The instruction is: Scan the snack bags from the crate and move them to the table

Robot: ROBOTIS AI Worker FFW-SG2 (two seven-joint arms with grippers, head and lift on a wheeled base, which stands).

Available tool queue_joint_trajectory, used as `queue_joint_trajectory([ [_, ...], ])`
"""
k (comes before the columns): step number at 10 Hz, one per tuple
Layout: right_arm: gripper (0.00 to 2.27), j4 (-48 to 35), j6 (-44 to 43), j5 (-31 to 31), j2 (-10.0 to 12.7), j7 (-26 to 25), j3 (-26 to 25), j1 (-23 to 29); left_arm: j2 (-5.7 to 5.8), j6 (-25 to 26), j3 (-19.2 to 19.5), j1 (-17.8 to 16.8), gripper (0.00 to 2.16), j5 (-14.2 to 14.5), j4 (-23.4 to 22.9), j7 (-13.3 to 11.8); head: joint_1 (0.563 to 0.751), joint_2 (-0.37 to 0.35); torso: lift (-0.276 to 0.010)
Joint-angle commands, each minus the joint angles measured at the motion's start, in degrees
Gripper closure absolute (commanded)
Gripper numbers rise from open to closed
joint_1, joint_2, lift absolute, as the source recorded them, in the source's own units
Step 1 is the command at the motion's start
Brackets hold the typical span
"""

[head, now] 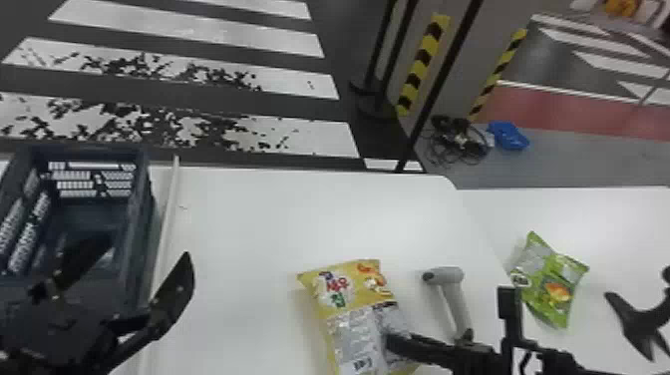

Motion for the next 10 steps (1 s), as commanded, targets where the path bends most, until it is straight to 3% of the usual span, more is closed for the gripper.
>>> queue_joint_trajectory([
  [1,2.25,-2.27,0.15,-1.29,0.35,-0.09,-1.28,1.14,0.01,-0.08,-0.07,-0.21,0.06,0.09,0.27,0.00,0.695,-0.297,-0.095],
  [5,2.25,-8.86,4.54,-7.71,2.20,-0.79,-7.96,2.89,0.10,-0.08,-0.24,-0.91,0.06,0.35,0.71,0.00,0.695,-0.303,-0.095],
  [7,2.25,-9.91,4.89,-11.93,2.55,-3.69,-12.44,2.10,0.10,-0.08,-0.42,-1.17,0.06,0.35,1.32,0.00,0.695,-0.318,-0.095],
  [10,2.25,-3.76,2.26,-14.65,3.87,-12.22,-18.42,-5.37,0.45,-0.08,-0.50,-1.26,0.06,0.44,1.41,0.08,0.695,-0.350,-0.095],
])
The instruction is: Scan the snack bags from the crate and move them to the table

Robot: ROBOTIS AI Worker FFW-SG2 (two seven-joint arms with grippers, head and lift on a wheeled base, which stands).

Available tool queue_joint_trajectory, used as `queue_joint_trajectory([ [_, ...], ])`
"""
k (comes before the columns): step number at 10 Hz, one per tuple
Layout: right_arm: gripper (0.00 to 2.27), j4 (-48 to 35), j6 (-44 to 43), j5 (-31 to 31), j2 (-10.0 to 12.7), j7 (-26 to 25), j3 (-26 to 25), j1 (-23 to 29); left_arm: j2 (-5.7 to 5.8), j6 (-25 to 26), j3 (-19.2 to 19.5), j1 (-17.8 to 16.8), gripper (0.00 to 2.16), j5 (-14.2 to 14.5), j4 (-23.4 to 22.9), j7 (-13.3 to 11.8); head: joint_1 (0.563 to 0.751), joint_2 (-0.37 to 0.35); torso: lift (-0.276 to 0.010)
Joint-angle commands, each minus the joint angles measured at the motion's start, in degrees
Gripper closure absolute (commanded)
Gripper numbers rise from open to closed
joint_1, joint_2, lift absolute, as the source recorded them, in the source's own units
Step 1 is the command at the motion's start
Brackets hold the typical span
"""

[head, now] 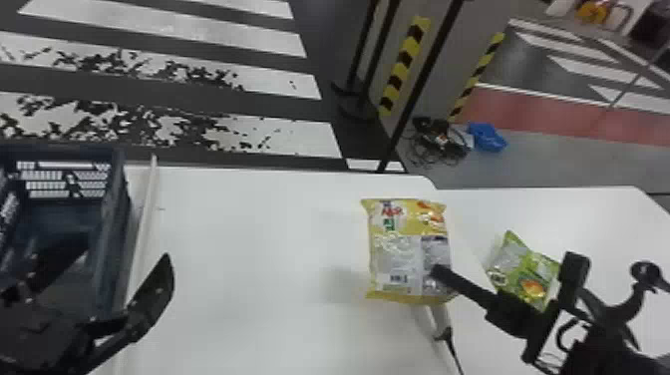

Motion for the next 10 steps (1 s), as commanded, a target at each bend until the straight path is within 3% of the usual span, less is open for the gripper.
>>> queue_joint_trajectory([
  [1,2.25,5.31,-2.29,-2.03,0.07,-2.61,-3.26,-4.87,-0.07,0.00,0.08,-0.03,0.06,0.03,0.41,0.00,0.695,-0.350,-0.095],
  [3,2.25,11.46,-7.21,-2.56,-0.72,-8.15,-5.89,-9.52,-0.15,0.00,0.17,-0.12,0.06,0.03,0.85,0.00,0.695,-0.350,-0.095],
  [5,2.25,14.10,-16.88,-2.47,-1.51,-17.99,-5.37,-10.93,-0.15,0.18,0.08,-0.39,0.06,0.03,1.12,0.00,0.695,-0.350,-0.095],
  [7,2.25,18.05,-32.00,-1.24,-1.95,-27.04,-2.91,-10.93,-0.15,0.18,0.17,-0.47,0.06,0.12,1.12,0.00,0.695,-0.350,-0.095],
  [8,2.25,22.89,-40.61,-0.71,-3.62,-31.09,-0.36,-11.28,0.02,0.18,0.08,-0.47,0.06,0.38,1.03,-0.09,0.695,-0.350,-0.095],
  [10,2.25,35.98,-44.12,3.33,-7.14,-33.28,0.70,-17.08,0.20,0.18,0.08,-0.74,0.06,0.82,1.03,-0.27,0.695,-0.350,-0.095],
])
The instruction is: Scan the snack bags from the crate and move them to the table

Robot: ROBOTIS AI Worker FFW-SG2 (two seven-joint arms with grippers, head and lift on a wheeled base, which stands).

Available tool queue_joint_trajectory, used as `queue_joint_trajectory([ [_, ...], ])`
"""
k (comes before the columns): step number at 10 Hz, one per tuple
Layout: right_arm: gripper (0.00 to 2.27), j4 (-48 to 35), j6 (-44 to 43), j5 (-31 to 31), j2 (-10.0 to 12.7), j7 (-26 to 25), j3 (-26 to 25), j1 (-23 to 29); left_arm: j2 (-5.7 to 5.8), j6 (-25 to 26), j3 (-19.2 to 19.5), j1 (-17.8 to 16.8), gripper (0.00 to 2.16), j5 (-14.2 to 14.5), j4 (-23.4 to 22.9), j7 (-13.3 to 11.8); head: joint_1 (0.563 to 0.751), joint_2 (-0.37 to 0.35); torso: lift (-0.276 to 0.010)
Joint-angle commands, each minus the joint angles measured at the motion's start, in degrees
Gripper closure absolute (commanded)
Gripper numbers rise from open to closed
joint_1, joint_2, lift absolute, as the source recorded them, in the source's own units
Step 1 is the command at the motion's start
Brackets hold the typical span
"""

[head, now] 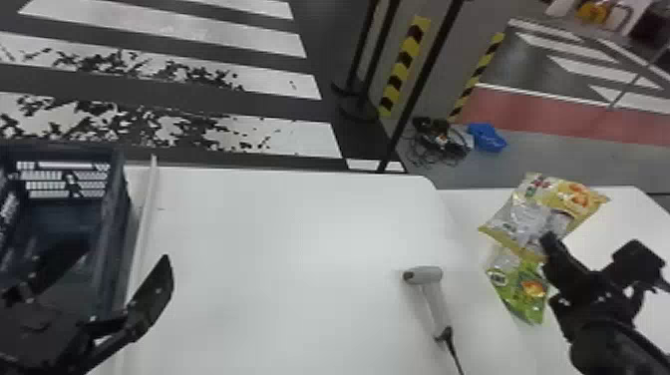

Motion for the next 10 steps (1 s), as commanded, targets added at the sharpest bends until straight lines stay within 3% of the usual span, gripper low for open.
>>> queue_joint_trajectory([
  [1,2.25,9.42,-6.10,2.48,-3.00,-0.10,1.88,-3.08,0.11,0.00,0.00,-0.17,0.06,0.38,0.01,-0.10,0.695,-0.350,-0.095],
  [2,2.25,16.10,-10.84,3.71,-5.02,-0.10,3.46,-5.37,0.20,0.00,0.00,-0.09,0.06,0.38,-0.08,-0.18,0.695,-0.350,-0.095],
  [3,2.10,21.11,-15.77,5.12,-6.25,0.34,4.78,-7.12,0.47,0.00,0.00,-0.09,0.06,0.38,-0.08,-0.27,0.695,-0.350,-0.095],
  [4,1.38,22.70,-17.52,5.47,-6.96,0.70,6.28,-7.39,0.55,-0.18,0.00,0.00,0.06,0.47,-0.08,-0.27,0.695,-0.350,-0.095],
  [5,0.05,22.78,-17.52,5.30,-6.87,1.84,7.07,-6.95,0.38,-0.18,0.00,0.00,0.06,0.47,0.01,-0.18,0.695,-0.350,-0.095],
  [7,0.01,18.65,-16.82,3.98,-6.17,3.33,7.77,-3.26,-0.06,-0.18,-0.35,0.00,0.06,0.20,0.01,-0.27,0.695,-0.350,-0.095],
  [10,0.03,-3.14,-17.00,-1.91,0.69,3.33,7.60,11.77,-0.15,-0.35,-0.44,0.18,0.06,0.12,-0.08,-0.18,0.695,-0.350,-0.095],
])
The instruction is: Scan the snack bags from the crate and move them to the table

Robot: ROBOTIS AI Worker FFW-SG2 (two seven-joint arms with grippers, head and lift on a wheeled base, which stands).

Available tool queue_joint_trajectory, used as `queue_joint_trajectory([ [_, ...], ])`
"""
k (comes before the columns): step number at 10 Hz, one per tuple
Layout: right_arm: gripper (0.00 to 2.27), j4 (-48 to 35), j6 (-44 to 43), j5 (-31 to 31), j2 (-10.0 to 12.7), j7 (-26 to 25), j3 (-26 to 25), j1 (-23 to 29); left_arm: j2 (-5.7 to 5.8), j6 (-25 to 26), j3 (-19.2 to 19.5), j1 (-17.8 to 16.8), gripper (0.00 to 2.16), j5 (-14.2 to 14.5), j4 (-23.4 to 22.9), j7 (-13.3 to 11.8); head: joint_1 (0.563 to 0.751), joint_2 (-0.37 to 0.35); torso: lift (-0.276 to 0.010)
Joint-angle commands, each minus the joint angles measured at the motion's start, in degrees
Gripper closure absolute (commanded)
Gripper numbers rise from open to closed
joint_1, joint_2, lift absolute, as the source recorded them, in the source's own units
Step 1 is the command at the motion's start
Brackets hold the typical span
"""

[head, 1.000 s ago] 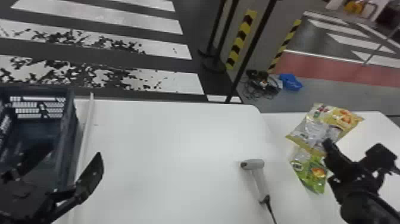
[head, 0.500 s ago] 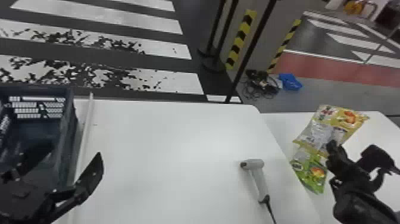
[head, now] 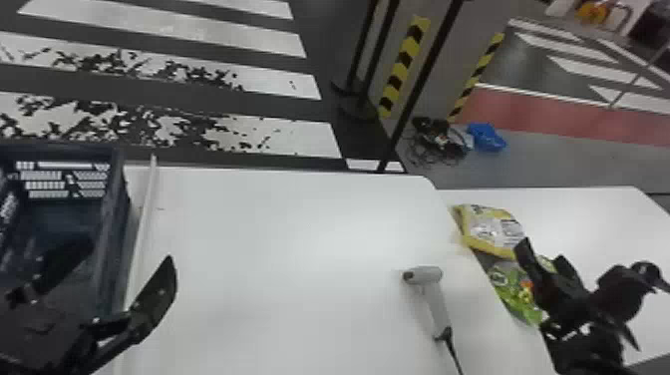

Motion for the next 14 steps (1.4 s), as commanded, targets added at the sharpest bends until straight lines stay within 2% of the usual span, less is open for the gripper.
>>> queue_joint_trajectory([
  [1,0.03,-13.05,-1.00,-1.88,4.67,0.16,0.49,8.40,0.00,-0.12,-0.44,-0.06,0.06,-0.19,0.07,0.21,0.695,-0.350,-0.095],
  [2,0.04,-19.73,-2.93,-2.05,6.78,0.16,2.34,12.35,-0.18,-0.30,-0.97,-0.06,0.07,-0.71,0.33,0.38,0.695,-0.350,-0.095],
  [4,0.06,-28.08,-5.04,-0.38,9.68,-0.10,6.73,16.22,-0.35,-0.65,-1.50,-0.06,0.07,-1.15,0.42,0.56,0.695,-0.350,-0.095],
  [7,0.05,-35.46,-5.74,11.22,12.85,-3.62,15.43,19.74,0.09,-3.29,-1.50,0.73,0.07,-1.86,0.42,2.76,0.695,-0.350,-0.095],
  [8,0.04,-37.22,-9.26,15.79,13.29,-5.55,18.77,21.41,0.18,-3.46,-1.41,0.99,0.07,-2.12,0.24,3.55,0.695,-0.350,-0.095],
  [10,0.04,-42.67,-9.26,19.04,15.13,-6.61,22.82,25.54,0.35,-3.46,-1.41,2.14,0.07,-3.97,-0.20,7.06,0.695,-0.350,-0.095],
  [12,0.05,-45.39,-9.61,23.26,15.49,-7.05,25.63,28.61,0.44,-5.22,-1.32,4.51,0.06,-4.58,-1.52,11.02,0.695,-0.264,-0.095],
  [13,0.05,-47.59,-9.43,23.61,15.40,-6.96,26.33,31.07,1.49,-6.28,-1.06,6.88,0.06,-4.84,-3.10,11.72,0.695,-0.228,-0.095],
  [14,0.05,-48.82,-8.91,23.96,15.49,-6.96,27.30,32.66,1.76,-6.63,-0.97,8.99,0.06,-4.84,-3.89,12.16,0.695,-0.216,-0.095],
])
